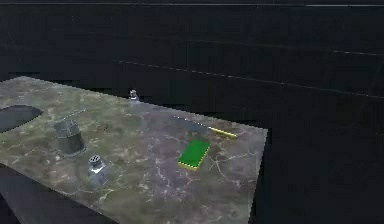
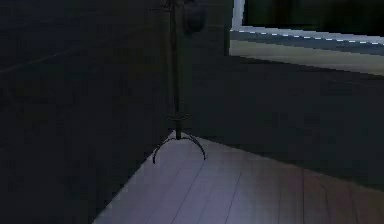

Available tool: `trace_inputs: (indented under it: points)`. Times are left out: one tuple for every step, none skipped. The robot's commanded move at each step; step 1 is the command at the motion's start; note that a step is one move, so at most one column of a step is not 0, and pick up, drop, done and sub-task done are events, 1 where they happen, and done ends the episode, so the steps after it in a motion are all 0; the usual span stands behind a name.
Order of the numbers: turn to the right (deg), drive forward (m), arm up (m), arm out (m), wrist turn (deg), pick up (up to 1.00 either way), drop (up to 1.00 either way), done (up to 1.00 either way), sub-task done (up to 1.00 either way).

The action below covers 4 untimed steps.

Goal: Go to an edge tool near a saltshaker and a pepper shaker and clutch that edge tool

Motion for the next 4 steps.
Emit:
trace_inputs:
  points:
    - [-45.0, 0.00, 0.00, 0.00, 0.0, 0.00, 0.00, 0.00, 0.00]
    - [-33.0, 0.00, 0.00, 0.00, 0.0, 0.00, 0.00, 0.00, 0.00]
    - [0.0, 0.00, 0.50, 0.00, 0.0, 0.00, 0.00, 0.00, 0.00]
    - [0.0, 0.00, 0.38, 0.00, 0.0, 0.00, 0.00, 0.00, 0.00]
